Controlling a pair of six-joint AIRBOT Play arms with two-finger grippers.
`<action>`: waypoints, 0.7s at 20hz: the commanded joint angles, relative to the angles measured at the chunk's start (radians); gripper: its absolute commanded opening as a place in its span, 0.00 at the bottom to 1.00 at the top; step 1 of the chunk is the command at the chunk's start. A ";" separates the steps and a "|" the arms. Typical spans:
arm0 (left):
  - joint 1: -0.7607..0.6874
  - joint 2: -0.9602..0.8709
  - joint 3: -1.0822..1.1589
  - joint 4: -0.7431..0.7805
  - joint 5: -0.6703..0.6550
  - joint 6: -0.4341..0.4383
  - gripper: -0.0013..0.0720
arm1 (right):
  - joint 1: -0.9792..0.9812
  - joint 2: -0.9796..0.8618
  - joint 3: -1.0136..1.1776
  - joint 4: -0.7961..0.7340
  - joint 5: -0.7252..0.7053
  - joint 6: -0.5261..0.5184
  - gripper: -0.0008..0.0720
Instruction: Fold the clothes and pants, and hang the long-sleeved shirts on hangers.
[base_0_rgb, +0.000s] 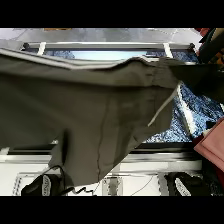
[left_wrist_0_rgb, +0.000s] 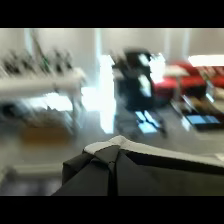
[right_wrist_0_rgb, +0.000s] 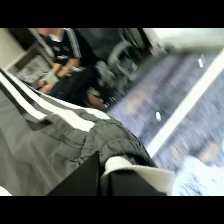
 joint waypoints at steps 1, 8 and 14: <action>-0.101 -0.286 0.000 0.001 -0.148 0.005 0.03 | 0.003 -0.177 -0.101 -0.030 -0.127 0.014 0.05; -0.455 -0.737 0.000 0.330 -0.156 -0.249 0.03 | 0.051 -0.603 -0.134 -0.079 -0.438 0.014 0.05; -0.504 -0.682 0.000 0.428 -0.383 -0.473 0.03 | -0.083 -0.650 -0.099 -0.212 -0.288 0.014 0.05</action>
